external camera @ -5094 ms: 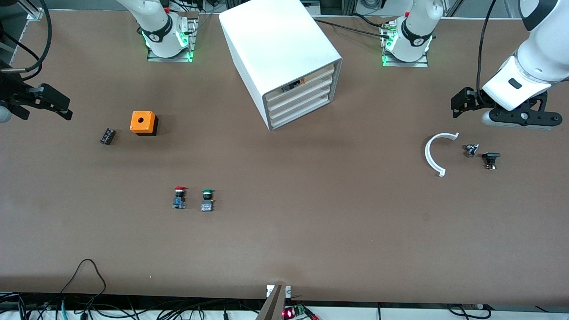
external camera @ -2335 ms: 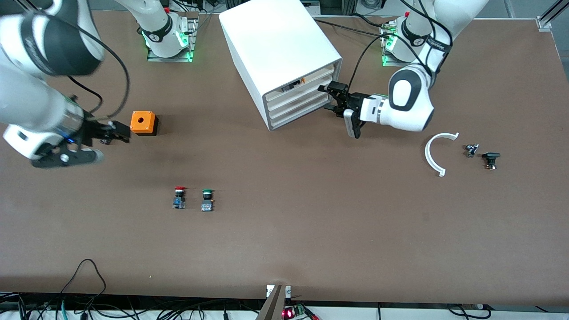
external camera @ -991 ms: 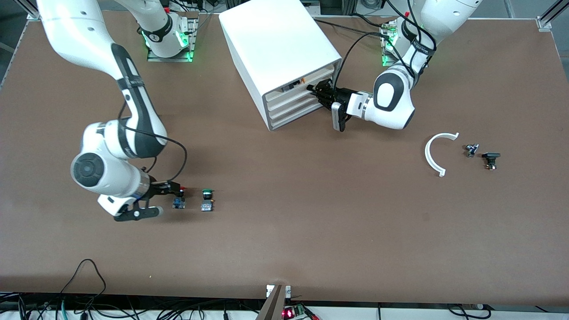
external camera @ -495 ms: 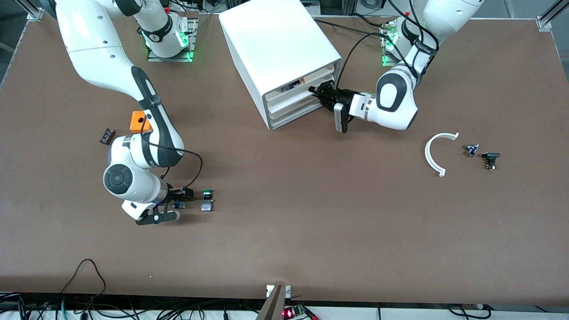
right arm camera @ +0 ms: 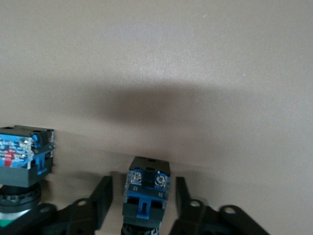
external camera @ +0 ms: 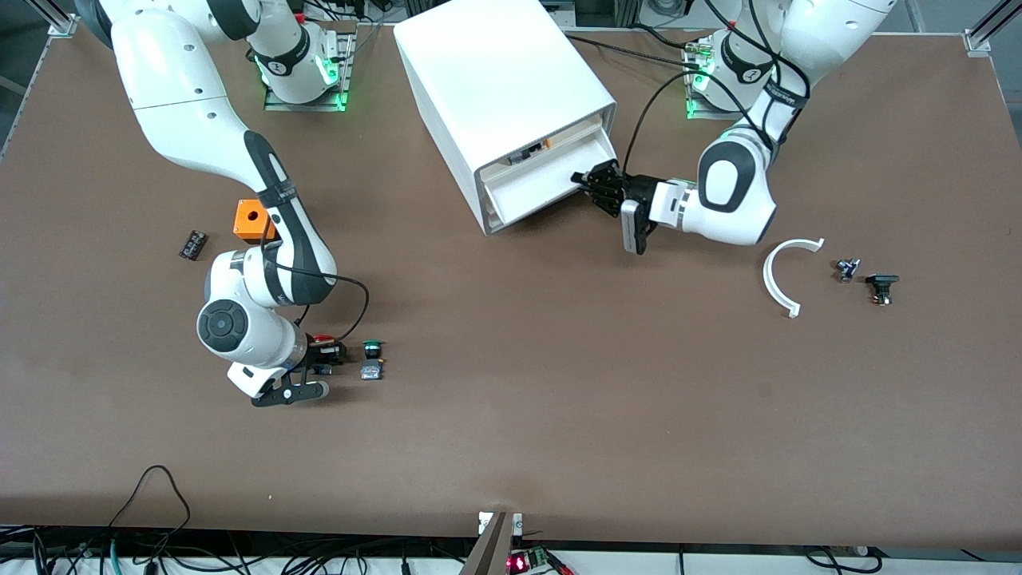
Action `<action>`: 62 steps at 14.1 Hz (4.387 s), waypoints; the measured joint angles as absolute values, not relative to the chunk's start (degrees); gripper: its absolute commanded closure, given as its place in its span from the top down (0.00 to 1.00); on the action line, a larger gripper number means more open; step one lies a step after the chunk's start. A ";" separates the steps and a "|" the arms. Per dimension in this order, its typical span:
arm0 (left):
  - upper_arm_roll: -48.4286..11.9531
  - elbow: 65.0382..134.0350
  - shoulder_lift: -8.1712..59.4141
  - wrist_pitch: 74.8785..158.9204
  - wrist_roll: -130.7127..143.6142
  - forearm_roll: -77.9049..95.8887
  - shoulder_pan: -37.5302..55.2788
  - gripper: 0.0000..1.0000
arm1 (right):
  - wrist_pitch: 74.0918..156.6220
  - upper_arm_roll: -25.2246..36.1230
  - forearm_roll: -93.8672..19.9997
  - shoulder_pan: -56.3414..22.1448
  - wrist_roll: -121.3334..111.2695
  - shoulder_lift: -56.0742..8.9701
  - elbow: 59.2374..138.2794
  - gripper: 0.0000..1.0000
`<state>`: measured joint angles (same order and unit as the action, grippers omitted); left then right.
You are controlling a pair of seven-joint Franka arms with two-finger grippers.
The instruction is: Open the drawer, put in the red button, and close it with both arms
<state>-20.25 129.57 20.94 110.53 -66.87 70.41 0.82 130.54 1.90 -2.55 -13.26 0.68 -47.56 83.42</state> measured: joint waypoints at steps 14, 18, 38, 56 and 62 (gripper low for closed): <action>-19.48 120.91 27.42 108.64 -66.66 65.11 -3.72 0.09 | 115.59 1.84 -2.56 -15.50 2.30 -45.30 72.71 0.00; -18.88 120.23 27.47 109.22 -66.82 65.11 -4.09 1.00 | 105.27 1.83 -2.55 -16.49 7.34 -44.53 65.48 0.00; -22.04 87.22 21.42 80.34 7.17 15.91 -9.05 1.00 | 100.82 1.53 -2.59 -41.50 76.39 -40.68 57.79 0.00; -21.49 87.22 25.14 89.42 20.93 3.06 -6.14 1.00 | 108.78 1.86 -2.44 -51.91 106.00 -45.93 61.32 1.00; -21.85 89.73 25.23 94.23 25.93 3.06 -5.94 1.00 | 108.74 5.61 -2.37 -49.17 97.71 -44.48 59.92 1.00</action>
<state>-21.85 89.73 25.23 94.23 25.93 3.06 -5.94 108.74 5.61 -2.37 -49.17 97.71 -44.48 59.92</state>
